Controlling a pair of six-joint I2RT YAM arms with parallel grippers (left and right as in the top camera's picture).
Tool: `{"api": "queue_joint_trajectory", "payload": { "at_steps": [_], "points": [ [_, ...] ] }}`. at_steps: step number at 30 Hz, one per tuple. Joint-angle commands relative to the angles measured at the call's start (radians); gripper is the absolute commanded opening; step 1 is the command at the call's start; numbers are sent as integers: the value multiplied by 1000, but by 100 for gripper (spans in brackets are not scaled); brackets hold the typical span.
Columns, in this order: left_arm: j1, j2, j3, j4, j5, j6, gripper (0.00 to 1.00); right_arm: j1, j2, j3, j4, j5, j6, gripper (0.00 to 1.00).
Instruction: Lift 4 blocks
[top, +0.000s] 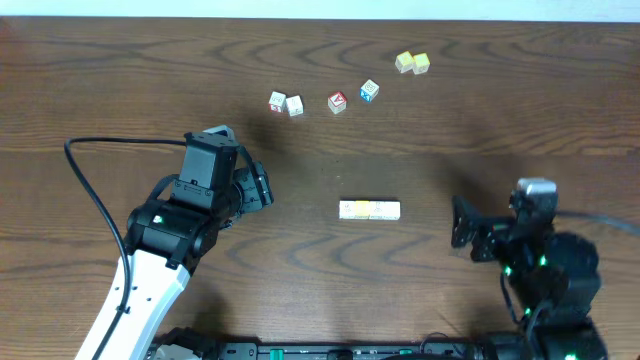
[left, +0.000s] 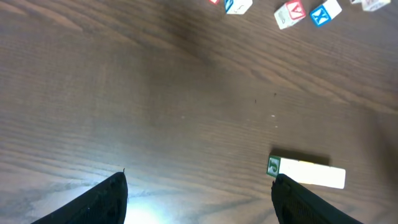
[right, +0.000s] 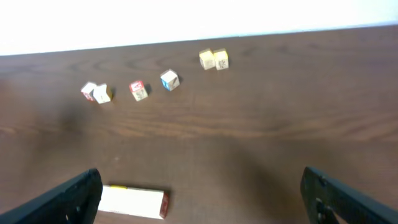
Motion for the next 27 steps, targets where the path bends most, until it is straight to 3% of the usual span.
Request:
{"api": "queue_joint_trajectory", "payload": {
  "at_steps": [1,13,27],
  "points": [
    [4,4,23,1,-13,6,75,-10,-122,-130,63,-9,-29,99],
    [4,4,23,1,-13,6,75,29,-428,-397,279,-36,-92,99],
    [4,4,23,1,-13,6,75,36,-425,-540,539,-55,-100,99]
  ]
}}
